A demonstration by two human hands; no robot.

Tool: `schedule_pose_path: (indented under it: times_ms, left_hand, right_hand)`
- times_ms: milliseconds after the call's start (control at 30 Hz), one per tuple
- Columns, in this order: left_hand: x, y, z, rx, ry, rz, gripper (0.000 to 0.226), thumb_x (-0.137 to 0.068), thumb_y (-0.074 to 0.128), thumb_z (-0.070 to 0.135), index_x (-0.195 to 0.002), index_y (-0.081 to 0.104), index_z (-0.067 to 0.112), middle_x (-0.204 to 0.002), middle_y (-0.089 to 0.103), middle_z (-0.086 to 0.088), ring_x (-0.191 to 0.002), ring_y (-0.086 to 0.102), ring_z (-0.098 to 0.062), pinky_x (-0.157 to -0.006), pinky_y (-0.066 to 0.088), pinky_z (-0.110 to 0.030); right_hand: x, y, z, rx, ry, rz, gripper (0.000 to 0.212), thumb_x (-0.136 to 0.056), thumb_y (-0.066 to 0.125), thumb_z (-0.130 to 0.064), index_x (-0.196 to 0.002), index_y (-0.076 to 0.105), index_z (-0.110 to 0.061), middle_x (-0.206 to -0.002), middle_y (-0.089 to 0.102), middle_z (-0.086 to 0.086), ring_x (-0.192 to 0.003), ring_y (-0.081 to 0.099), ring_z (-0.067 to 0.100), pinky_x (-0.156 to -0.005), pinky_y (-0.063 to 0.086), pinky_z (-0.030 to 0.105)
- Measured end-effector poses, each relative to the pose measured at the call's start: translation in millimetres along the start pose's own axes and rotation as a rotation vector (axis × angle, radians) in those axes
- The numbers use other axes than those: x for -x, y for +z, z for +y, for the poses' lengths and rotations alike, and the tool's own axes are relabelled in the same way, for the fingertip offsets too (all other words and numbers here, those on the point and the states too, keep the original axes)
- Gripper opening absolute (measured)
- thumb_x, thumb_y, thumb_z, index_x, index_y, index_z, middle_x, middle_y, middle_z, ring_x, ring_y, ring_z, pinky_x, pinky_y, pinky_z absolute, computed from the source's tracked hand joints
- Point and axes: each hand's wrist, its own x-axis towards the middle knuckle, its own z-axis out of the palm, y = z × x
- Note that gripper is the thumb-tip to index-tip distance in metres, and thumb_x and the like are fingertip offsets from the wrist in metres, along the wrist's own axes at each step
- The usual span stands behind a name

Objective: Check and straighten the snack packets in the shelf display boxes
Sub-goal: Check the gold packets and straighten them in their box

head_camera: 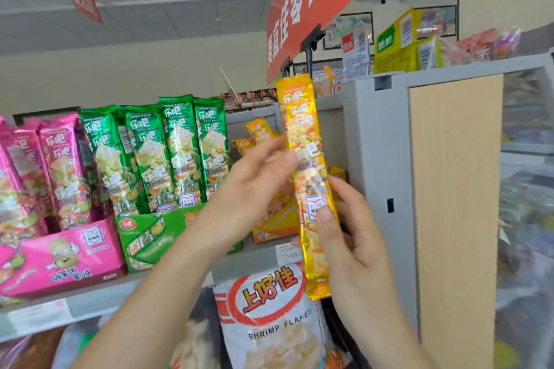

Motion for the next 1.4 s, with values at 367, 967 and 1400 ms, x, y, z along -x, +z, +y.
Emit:
schedule_pose_path:
  times_ms: [367, 967, 1400]
  left_hand:
    - [8.5, -29.7, -1.7, -0.487, 0.211, 0.262, 0.066, -0.089, 0.052, 0.058, -0.145, 0.022, 0.038, -0.085, 0.065, 0.024, -0.058, 0.062, -0.004, -0.057, 0.048, -0.022]
    - [24.4, -48.0, -21.6, -0.536, 0.219, 0.267, 0.075, -0.086, 0.04, 0.063, -0.152, 0.02, 0.034, -0.095, 0.057, 0.024, -0.062, 0.06, -0.007, -0.051, 0.046, -0.026]
    - [30.0, -56.0, -0.6, -0.202, 0.254, 0.395, 0.041, -0.075, 0.058, 0.06, -0.109, 0.035, 0.058, -0.095, 0.061, 0.021, -0.071, 0.068, -0.003, -0.051, 0.054, -0.024]
  right_hand:
    - [-88.6, 33.5, -21.2, 0.683, -0.117, -0.011, 0.025, -0.099, 0.041, -0.026, -0.117, 0.058, -0.02, -0.111, 0.066, 0.002, -0.103, 0.059, 0.02, -0.084, 0.047, 0.037]
    - [-186.0, 60.0, 30.1, 1.242, 0.426, -0.338, 0.026, -0.093, 0.052, -0.018, -0.114, 0.058, -0.004, -0.121, 0.062, 0.017, -0.103, 0.061, 0.035, -0.08, 0.048, 0.034]
    - [-157.8, 64.2, -16.0, 0.583, -0.39, 0.107, 0.038, -0.093, 0.061, -0.015, -0.128, 0.046, -0.011, -0.115, 0.057, 0.003, -0.102, 0.056, 0.019, -0.078, 0.041, 0.021]
